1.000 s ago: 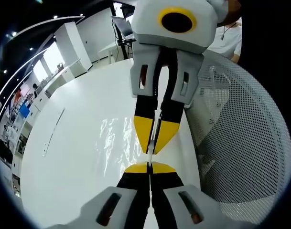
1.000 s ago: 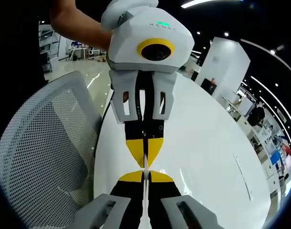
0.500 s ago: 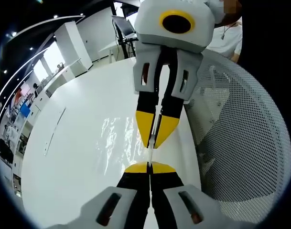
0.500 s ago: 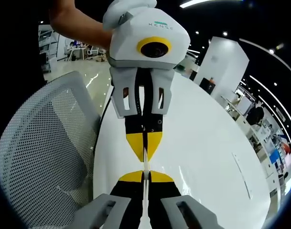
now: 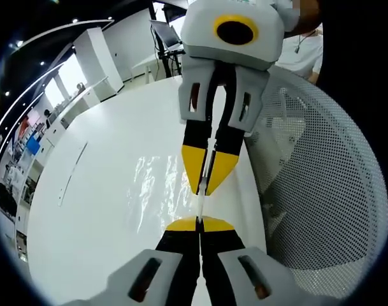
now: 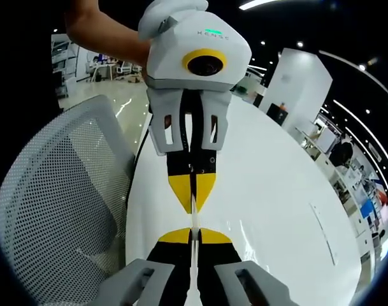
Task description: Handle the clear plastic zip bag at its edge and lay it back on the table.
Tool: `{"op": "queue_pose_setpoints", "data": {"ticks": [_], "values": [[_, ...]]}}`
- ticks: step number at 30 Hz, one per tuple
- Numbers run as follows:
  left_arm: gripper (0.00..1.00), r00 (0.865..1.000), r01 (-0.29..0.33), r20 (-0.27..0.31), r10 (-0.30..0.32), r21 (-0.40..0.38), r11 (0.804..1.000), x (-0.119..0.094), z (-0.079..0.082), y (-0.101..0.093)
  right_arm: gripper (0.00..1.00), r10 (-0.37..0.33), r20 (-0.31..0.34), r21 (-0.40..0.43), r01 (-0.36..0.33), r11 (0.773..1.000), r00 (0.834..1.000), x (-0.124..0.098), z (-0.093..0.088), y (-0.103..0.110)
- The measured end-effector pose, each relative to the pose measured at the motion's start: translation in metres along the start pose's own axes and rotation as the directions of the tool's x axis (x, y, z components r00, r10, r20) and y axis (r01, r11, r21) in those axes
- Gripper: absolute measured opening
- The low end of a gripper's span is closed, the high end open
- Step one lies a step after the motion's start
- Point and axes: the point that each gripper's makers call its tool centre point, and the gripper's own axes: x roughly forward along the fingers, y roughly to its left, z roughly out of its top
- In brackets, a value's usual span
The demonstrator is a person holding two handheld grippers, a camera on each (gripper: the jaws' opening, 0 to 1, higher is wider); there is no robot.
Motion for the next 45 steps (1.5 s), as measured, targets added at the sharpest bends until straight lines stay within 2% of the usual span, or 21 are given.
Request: {"op": "queue_pose_setpoints", "data": {"ticks": [45], "values": [[0.0, 1.0, 0.013, -0.006, -0.013, -0.004, 1.0, -0.0015, 0.0007, 0.0022, 0.0, -0.017, 0.004, 0.029, 0.017, 0.999, 1.0, -0.005, -0.0063, -0.0039]]}}
